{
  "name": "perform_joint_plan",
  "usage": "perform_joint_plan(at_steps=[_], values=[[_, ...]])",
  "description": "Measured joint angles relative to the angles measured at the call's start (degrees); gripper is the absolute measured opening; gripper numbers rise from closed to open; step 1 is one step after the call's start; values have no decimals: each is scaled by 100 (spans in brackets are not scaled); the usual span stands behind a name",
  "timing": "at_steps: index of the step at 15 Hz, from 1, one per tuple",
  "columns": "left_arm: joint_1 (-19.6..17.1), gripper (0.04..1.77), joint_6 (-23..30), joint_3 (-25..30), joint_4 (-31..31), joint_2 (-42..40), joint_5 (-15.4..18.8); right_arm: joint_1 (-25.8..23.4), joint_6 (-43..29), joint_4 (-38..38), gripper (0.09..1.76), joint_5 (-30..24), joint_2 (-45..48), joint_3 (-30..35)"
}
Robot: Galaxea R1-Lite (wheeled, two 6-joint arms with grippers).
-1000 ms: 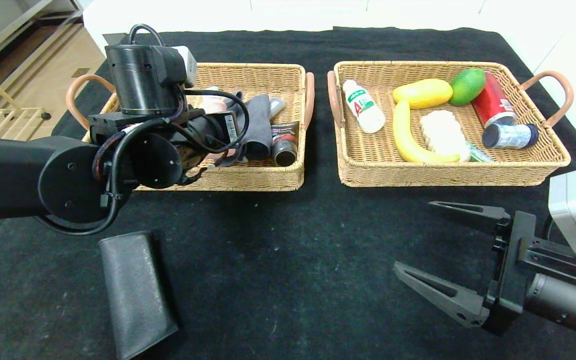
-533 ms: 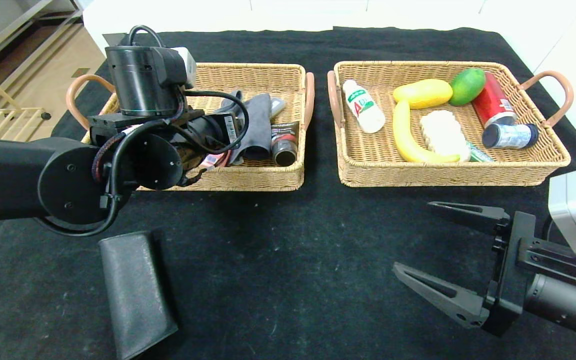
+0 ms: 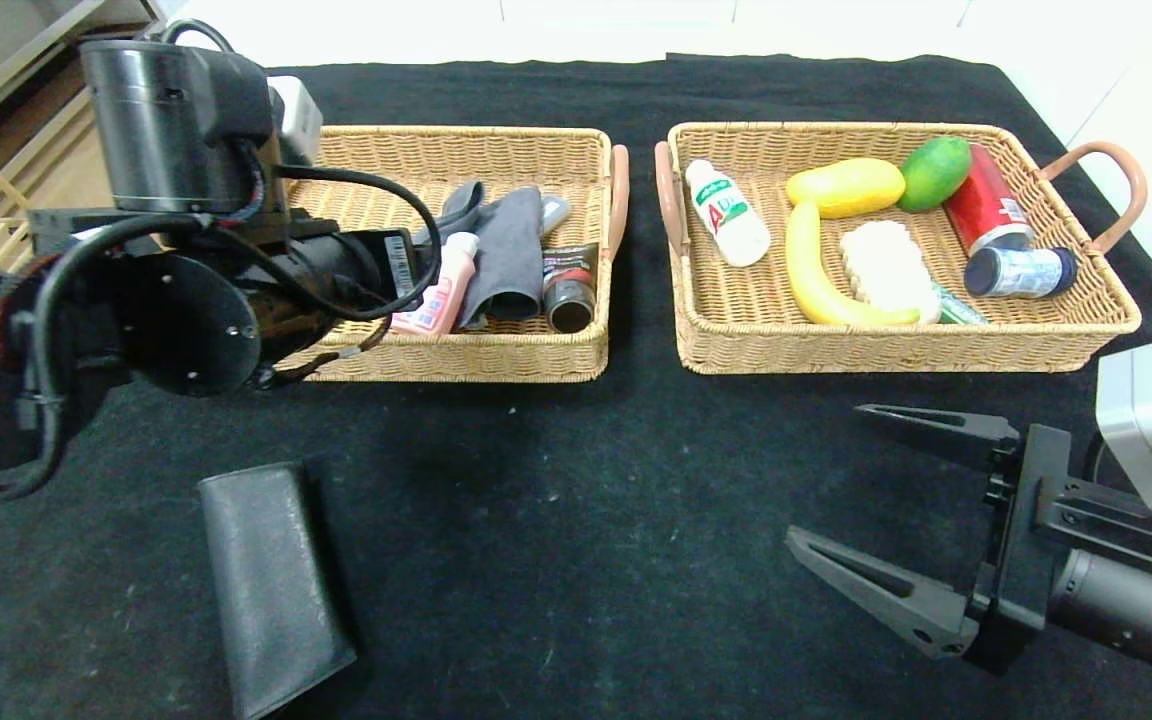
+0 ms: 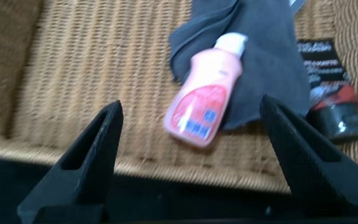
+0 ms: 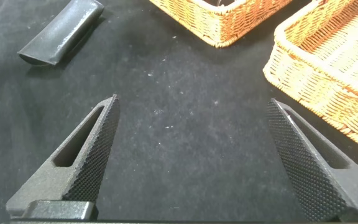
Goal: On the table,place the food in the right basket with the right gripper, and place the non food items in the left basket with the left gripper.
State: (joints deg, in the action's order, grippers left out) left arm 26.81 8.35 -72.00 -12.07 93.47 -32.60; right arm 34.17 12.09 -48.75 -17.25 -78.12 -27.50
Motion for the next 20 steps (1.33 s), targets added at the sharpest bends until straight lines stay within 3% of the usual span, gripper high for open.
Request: perform_joint_plan(at_steps=[6,8,11,13,16,20], values=[[-302,166,215,653,1581,-1252,-15,69,2,10,171,0,-10,24],[-379,168,600,723,2250,-1549,33,74,0,7,171,5,-18,24],[-401,169,1601,740,3251,-1805,101,78,2,5,171,5,-22,27],[-402,169,2144,747,3850,-1863,344,77,2,5,171,6,-24,27],[-405,170,2659,761,4337,-1902,1050,77,4,11,171,5,-27,27],[-421,170,2775,1271,4434,-1932,1270,78,48,7,171,6,-27,41]])
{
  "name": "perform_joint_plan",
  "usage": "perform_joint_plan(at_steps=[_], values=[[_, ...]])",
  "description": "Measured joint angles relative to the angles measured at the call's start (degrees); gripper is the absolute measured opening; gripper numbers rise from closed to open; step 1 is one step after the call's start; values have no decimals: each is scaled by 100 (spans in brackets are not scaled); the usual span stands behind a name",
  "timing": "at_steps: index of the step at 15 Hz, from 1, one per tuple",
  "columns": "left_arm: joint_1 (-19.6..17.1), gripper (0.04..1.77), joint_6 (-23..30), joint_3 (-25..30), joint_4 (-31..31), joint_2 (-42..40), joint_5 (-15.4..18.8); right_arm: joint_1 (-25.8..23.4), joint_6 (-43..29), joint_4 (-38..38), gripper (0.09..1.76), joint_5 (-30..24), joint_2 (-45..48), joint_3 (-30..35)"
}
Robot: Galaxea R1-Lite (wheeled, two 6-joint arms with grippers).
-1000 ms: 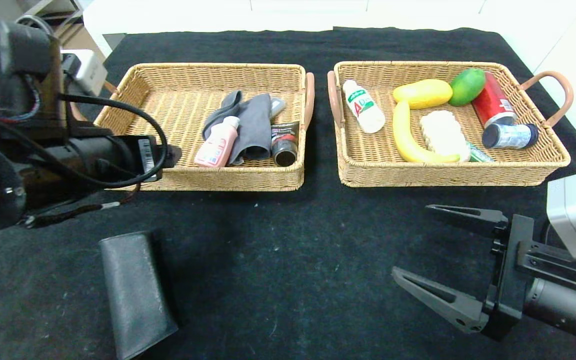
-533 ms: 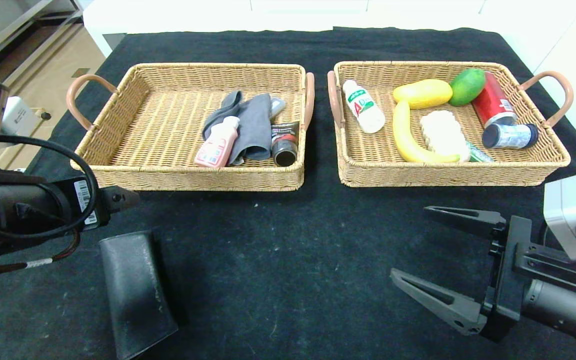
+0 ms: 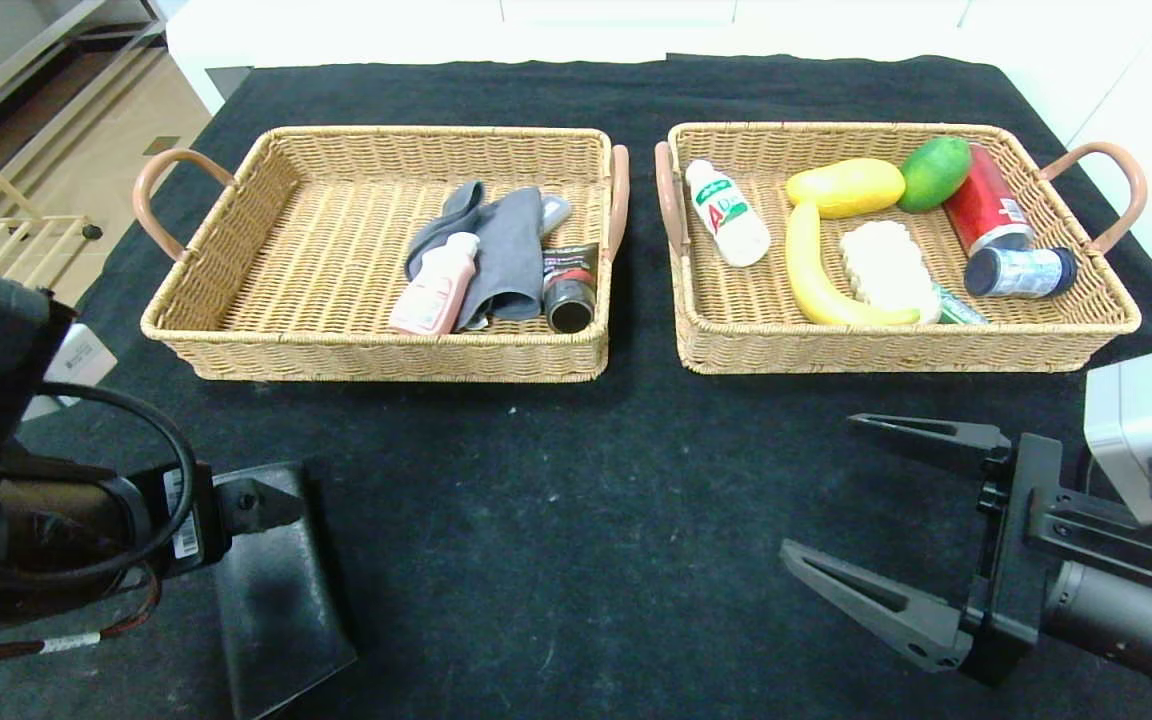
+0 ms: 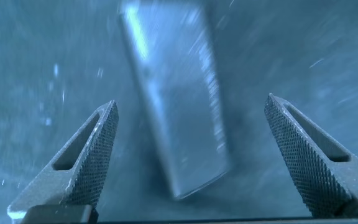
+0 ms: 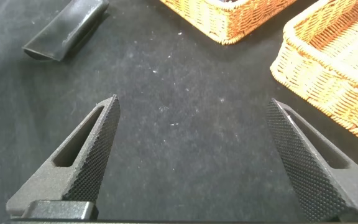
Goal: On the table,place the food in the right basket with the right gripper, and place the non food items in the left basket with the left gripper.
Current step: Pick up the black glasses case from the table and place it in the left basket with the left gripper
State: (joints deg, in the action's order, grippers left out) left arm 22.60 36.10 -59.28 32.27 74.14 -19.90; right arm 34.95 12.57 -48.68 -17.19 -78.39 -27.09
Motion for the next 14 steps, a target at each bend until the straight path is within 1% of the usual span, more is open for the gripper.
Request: perform_joint_plan(at_steps=[1,3,4,8,14], values=[[0,170,4,160,-13,-2,99,0,27,2,171,5,0,11],[-63,171,9,407,-124,6,411,0,33,2,171,7,0,16],[-122,171,9,494,-212,13,483,0,33,0,171,7,0,17],[-265,171,1,769,-551,24,538,7,33,2,171,5,-24,22],[-284,172,0,855,-862,188,534,33,94,-5,171,7,-69,39]])
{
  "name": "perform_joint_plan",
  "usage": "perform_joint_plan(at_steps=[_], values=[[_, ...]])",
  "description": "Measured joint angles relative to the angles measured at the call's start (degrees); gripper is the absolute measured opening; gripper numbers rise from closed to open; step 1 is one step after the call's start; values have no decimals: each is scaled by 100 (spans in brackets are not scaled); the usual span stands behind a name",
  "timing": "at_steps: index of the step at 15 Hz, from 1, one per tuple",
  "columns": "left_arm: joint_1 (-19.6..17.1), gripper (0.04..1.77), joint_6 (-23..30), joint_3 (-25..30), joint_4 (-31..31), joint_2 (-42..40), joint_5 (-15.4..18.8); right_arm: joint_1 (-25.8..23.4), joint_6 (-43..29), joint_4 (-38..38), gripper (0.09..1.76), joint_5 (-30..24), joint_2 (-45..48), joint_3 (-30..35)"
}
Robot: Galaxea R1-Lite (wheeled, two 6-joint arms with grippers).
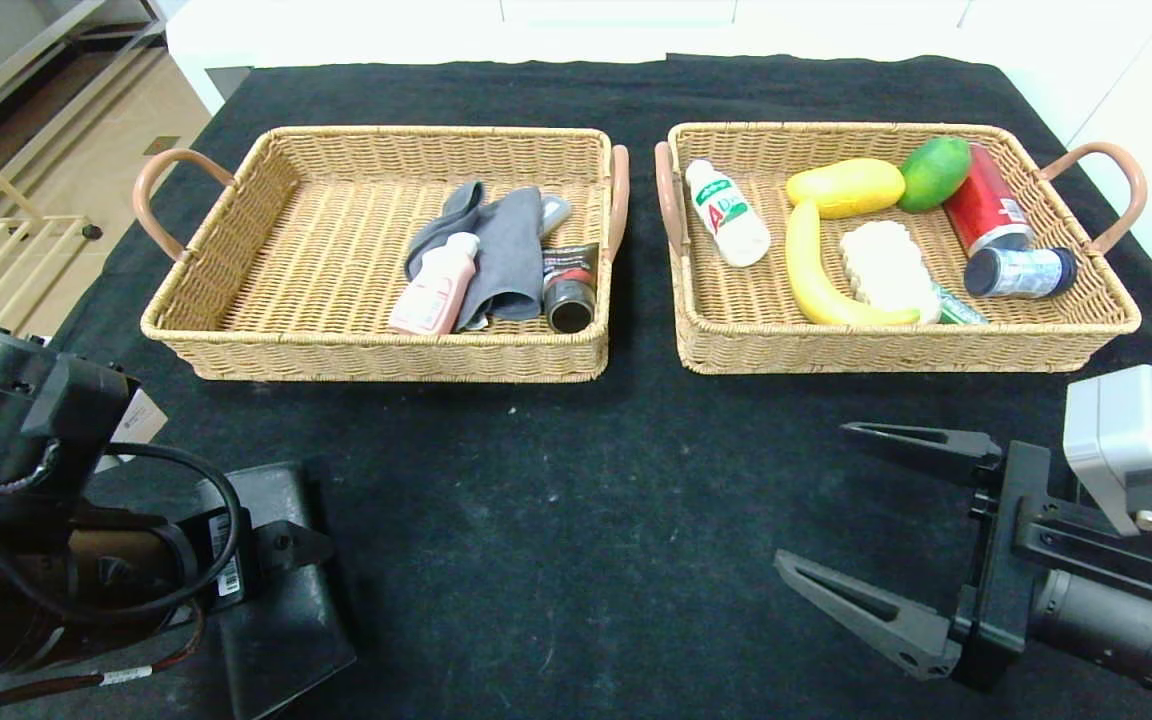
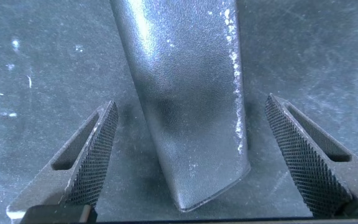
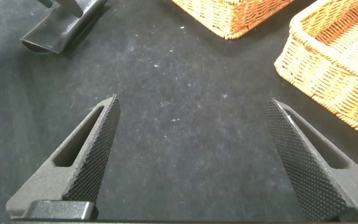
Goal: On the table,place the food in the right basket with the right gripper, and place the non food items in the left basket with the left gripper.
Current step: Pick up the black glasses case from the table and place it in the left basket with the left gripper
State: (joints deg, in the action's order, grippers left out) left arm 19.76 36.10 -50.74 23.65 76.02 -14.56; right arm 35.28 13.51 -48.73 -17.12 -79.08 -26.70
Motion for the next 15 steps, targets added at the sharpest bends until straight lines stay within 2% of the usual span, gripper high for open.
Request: perform_joint_plan(at_steps=[12,13,15], values=[[11,172,21,-44,-4,424,-73,63,2,-4,171,-2,-11,33],[5,163,20,-44,-4,435,-71,63,11,-2,171,0,-16,33],[5,129,17,-37,-6,449,-54,66,18,-2,171,0,-20,41]])
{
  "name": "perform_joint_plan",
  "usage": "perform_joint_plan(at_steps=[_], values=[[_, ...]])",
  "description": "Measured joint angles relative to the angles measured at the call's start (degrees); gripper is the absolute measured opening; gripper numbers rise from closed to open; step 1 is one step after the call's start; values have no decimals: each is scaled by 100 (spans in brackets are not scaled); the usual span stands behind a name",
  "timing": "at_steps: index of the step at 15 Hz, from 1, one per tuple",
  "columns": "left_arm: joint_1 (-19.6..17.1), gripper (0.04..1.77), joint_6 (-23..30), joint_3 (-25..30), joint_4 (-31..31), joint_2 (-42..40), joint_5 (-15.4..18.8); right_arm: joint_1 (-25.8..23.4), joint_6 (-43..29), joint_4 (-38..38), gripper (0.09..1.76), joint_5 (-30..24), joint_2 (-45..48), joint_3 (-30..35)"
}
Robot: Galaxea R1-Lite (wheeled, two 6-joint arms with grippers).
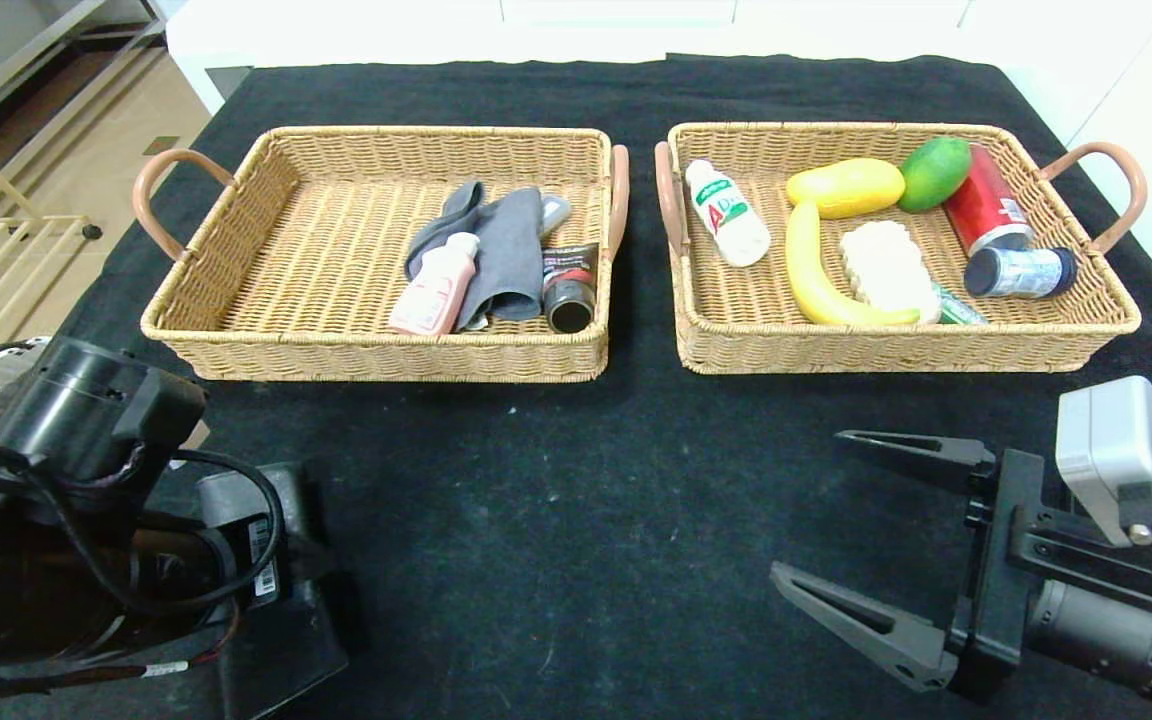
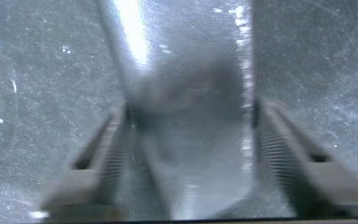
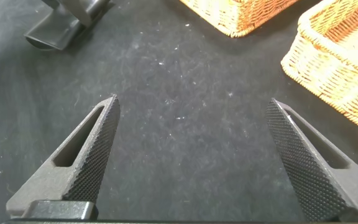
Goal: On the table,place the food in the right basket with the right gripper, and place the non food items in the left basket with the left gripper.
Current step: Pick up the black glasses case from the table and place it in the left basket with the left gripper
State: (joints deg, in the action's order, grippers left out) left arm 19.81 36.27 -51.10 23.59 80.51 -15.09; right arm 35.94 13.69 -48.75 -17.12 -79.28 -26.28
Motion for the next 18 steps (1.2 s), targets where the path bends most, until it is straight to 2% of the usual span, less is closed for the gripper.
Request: perform_joint_plan(at_steps=[3,5,18], values=[[-2,93,-9,-11,-9,20,7,6,0,0,171,0,-2,7],[-2,80,-5,-16,-13,33,7,13,2,0,171,0,-2,10],[-2,76,-17,-55,17,96,-72,16,0,-1,171,0,-29,13]])
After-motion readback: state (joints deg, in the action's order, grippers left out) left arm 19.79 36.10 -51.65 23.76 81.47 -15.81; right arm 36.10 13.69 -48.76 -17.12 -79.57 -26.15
